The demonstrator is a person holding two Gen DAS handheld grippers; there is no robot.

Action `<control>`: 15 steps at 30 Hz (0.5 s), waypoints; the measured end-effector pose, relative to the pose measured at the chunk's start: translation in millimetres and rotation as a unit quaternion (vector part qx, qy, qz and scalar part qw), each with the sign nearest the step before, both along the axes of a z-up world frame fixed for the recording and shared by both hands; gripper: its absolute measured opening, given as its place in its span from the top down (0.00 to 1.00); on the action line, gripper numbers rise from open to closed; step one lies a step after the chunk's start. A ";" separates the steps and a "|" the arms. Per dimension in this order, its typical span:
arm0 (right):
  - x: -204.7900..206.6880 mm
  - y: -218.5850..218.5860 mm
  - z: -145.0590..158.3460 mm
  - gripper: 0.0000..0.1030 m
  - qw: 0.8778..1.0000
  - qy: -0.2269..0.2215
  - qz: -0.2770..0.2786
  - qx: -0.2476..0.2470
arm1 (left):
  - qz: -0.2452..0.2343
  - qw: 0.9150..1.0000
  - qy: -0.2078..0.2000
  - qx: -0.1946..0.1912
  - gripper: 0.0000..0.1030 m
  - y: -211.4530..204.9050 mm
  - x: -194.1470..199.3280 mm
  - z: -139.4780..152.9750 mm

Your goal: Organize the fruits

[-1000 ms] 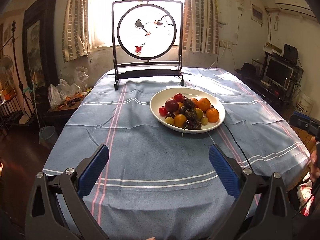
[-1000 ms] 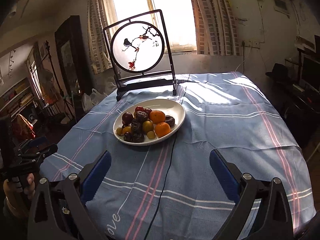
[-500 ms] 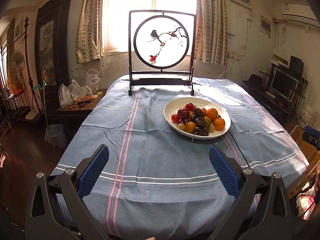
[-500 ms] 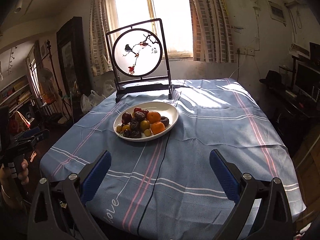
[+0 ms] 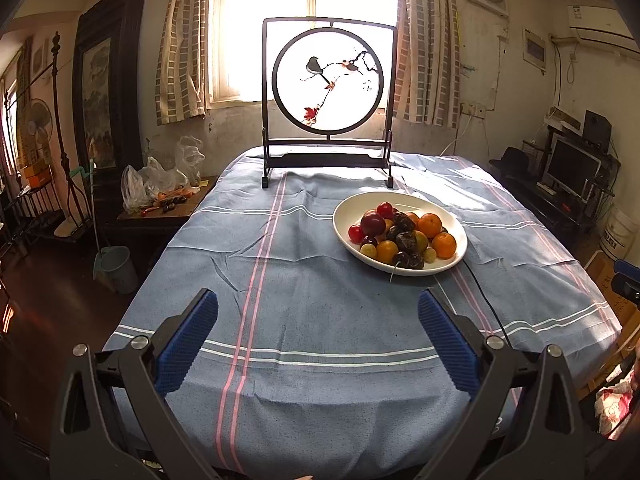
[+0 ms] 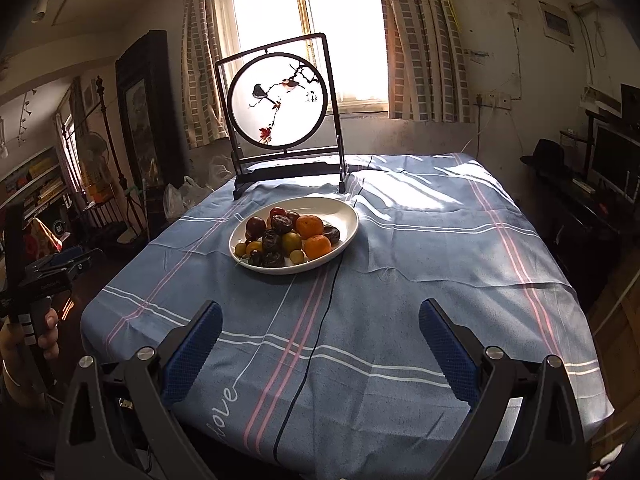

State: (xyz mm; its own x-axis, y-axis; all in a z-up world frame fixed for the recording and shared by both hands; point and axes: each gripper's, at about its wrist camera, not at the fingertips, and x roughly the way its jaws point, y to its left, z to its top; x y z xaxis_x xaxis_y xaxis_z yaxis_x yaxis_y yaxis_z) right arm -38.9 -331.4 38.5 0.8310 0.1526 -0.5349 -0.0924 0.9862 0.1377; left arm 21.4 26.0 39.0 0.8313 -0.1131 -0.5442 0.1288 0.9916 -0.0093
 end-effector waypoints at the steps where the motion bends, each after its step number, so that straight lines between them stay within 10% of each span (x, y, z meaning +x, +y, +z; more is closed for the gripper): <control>1: -0.1 -0.3 -0.4 0.04 1.000 0.000 -0.001 0.000 | 0.000 1.000 0.000 0.000 0.05 0.1 0.1 0.1; 15: -0.9 -2.7 -4.8 0.04 1.000 0.004 -0.003 0.004 | 0.016 0.999 -0.045 0.014 0.05 1.8 -6.1 7.8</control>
State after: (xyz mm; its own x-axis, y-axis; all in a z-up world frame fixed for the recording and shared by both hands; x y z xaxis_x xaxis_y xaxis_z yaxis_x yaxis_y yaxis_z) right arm -39.8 -334.1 33.7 0.8276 0.1516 -0.5405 -0.0846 0.9855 0.1470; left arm 15.2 27.8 46.8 0.8799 -0.0721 -0.4696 0.0965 0.9949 0.0281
